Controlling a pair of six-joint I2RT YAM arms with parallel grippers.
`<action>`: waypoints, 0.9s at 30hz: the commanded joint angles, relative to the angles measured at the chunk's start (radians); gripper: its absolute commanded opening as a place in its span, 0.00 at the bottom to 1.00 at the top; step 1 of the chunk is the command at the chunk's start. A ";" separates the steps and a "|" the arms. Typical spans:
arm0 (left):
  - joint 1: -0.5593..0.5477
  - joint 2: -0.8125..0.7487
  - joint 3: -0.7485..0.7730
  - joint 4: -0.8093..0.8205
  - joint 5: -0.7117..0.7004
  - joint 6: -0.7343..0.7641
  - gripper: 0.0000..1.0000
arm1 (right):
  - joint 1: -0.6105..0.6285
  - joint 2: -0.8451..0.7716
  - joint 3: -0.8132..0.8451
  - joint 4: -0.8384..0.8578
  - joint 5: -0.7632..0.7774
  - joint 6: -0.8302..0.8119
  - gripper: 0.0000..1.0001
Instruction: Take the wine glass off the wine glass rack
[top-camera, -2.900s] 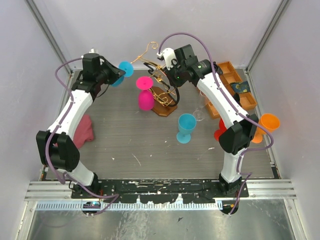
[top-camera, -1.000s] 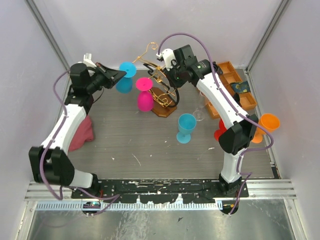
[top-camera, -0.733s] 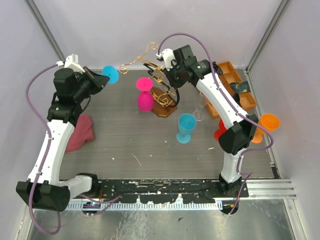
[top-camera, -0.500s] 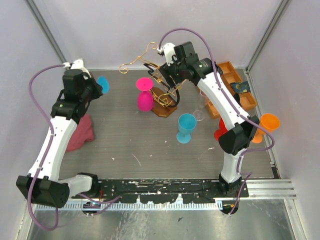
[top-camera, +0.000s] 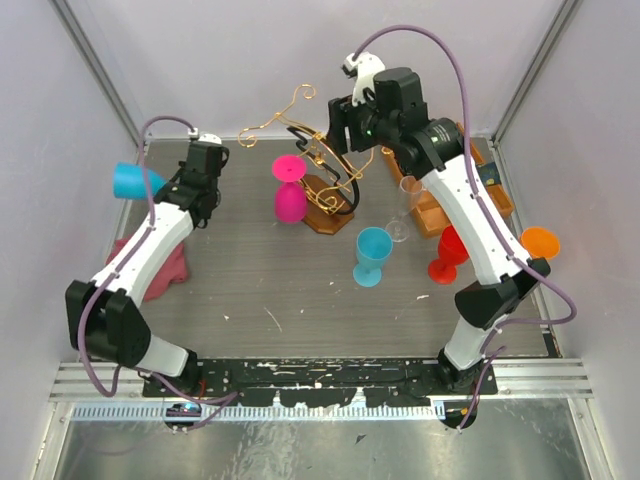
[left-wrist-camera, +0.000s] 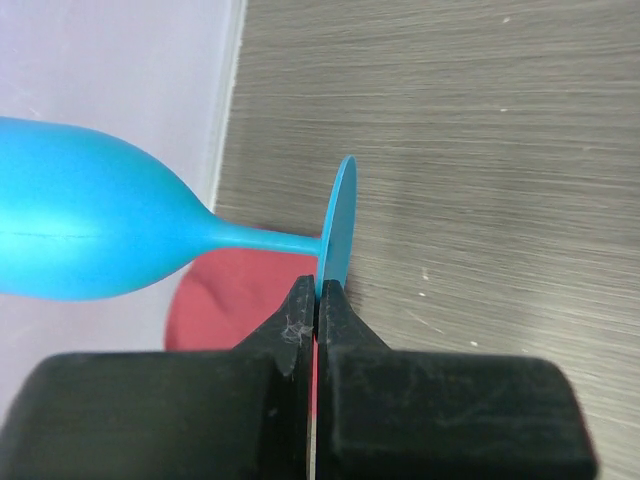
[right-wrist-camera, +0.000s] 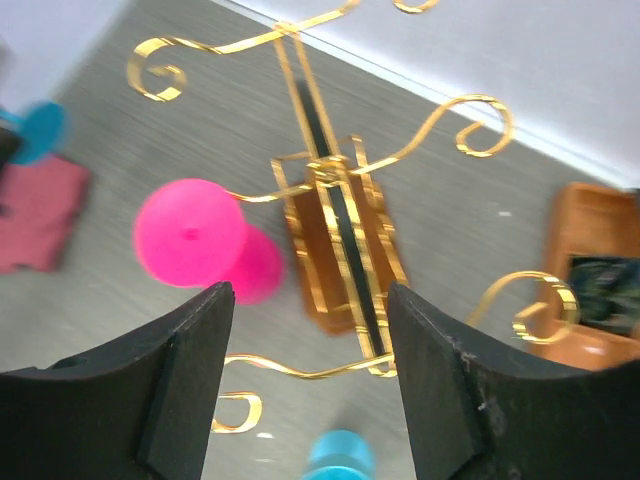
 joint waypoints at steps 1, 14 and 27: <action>-0.036 0.080 -0.023 0.135 -0.223 0.193 0.00 | 0.004 -0.045 -0.002 0.087 -0.202 0.414 0.67; -0.056 0.265 -0.139 0.427 -0.358 0.454 0.00 | 0.003 0.083 -0.040 0.123 -0.299 0.679 0.61; -0.083 0.473 -0.158 0.518 -0.502 0.528 0.00 | -0.015 0.112 -0.156 0.205 -0.385 0.727 0.58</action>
